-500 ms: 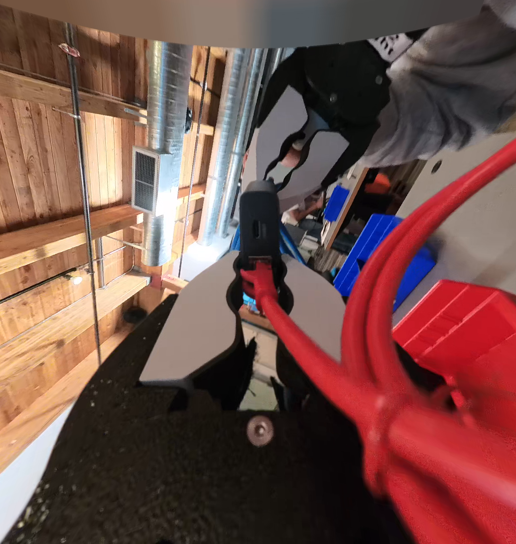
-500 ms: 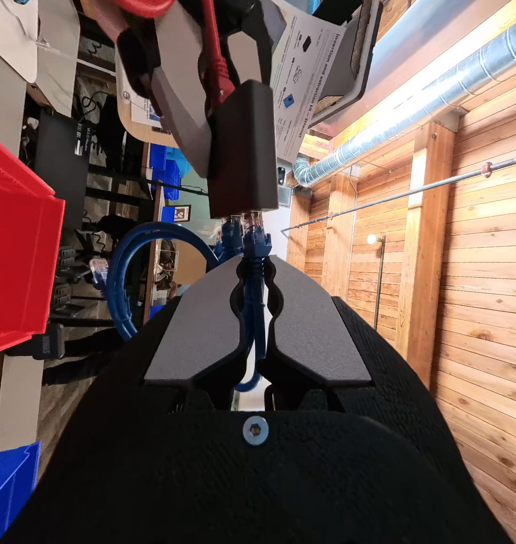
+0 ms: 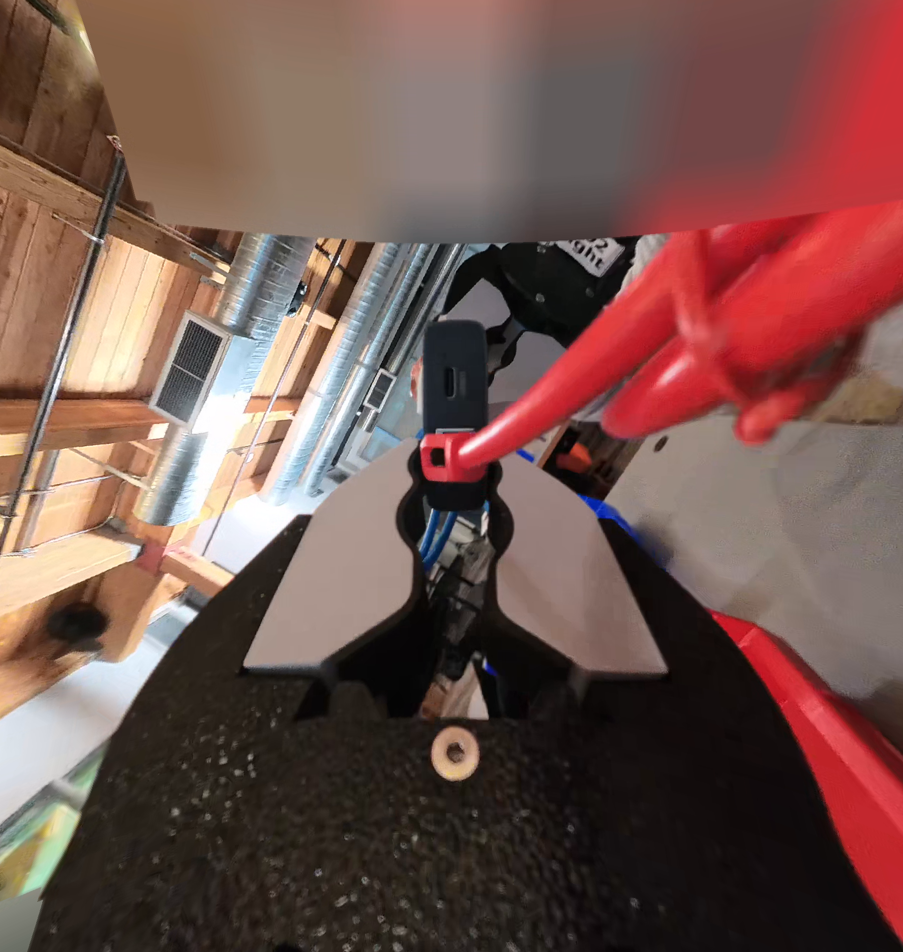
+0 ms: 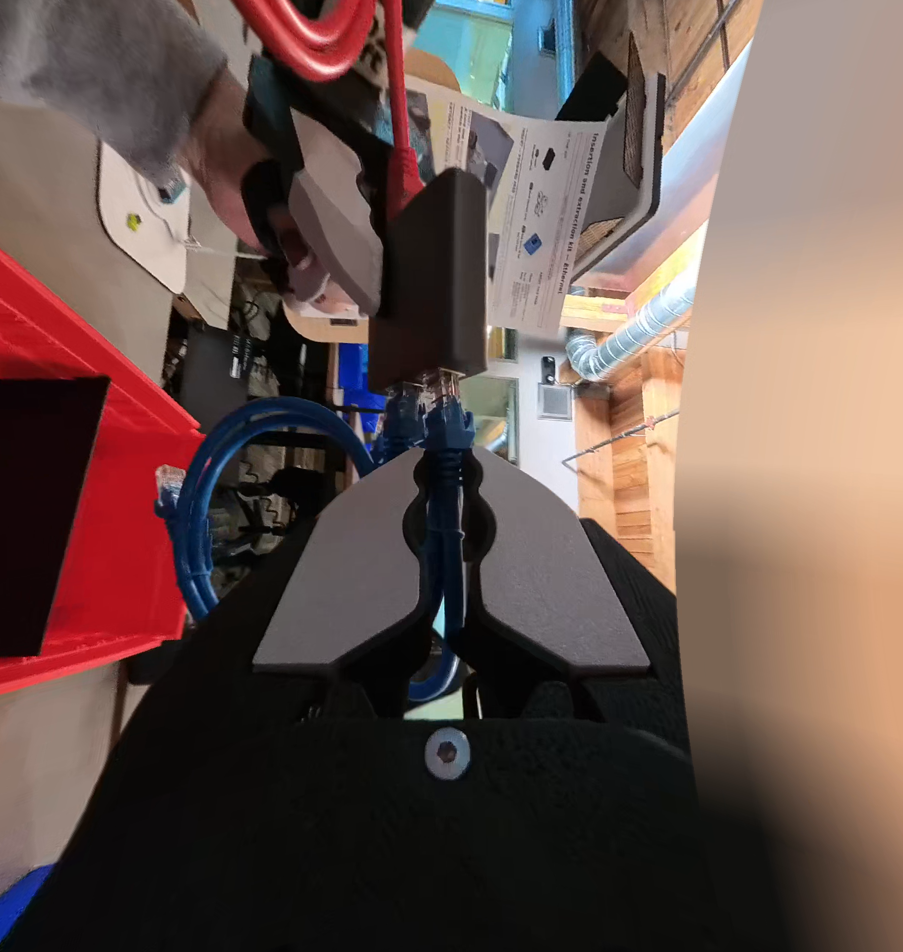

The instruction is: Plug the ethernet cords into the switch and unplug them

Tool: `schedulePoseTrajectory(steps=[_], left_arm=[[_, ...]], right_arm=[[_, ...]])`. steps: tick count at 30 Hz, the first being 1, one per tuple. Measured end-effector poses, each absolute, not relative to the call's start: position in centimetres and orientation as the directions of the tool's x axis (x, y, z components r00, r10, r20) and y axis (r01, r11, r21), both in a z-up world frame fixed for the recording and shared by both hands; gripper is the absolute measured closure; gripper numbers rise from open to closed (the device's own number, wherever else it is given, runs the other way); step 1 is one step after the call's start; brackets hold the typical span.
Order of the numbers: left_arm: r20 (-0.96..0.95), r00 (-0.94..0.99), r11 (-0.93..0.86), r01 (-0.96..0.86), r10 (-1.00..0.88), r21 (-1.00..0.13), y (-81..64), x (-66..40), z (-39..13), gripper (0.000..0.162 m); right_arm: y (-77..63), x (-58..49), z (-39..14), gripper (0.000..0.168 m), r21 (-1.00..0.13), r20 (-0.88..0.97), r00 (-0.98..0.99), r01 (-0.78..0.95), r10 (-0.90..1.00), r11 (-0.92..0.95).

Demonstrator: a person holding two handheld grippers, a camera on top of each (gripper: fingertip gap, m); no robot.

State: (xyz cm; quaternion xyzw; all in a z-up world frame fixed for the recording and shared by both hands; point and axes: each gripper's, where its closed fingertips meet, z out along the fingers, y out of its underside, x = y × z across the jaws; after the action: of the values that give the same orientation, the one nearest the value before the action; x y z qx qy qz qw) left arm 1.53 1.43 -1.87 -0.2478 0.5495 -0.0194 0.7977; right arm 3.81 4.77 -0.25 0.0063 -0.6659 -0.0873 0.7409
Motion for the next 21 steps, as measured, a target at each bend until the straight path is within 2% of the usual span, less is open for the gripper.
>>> schedulePoseTrajectory(steps=[4,11,15,18,21], left_arm=[[-0.829,0.408,0.859,-0.173,-0.383,-0.482,1.9,1.5,-2.0,0.143],[-0.631,0.516,0.720,-0.040,-0.579,-0.693,4.0,0.8,-0.9,0.142],[-0.673,0.522,0.794,0.015,-0.525,-0.608,2.8,1.6,-0.3,0.142],[-0.639,0.506,0.769,0.080,-0.579,-0.634,2.6,1.2,-0.2,0.142],[-0.583,0.478,0.725,0.187,-0.657,-0.663,2.9,0.7,-0.4,0.141]], right_arm=[[5.2,3.8,-0.5,0.158,0.048,0.996,0.066,0.095,-0.054,0.994],[7.7,2.8,-0.6,0.158,-0.066,0.997,0.064,0.213,0.053,0.975],[7.4,2.3,-1.0,0.158,-0.102,0.994,0.050,0.199,0.094,0.975],[7.0,2.2,-1.0,0.158,-0.198,0.980,0.041,0.163,0.194,0.967],[6.9,2.0,-1.2,0.158,-0.246,0.969,0.035,0.147,0.244,0.958]])
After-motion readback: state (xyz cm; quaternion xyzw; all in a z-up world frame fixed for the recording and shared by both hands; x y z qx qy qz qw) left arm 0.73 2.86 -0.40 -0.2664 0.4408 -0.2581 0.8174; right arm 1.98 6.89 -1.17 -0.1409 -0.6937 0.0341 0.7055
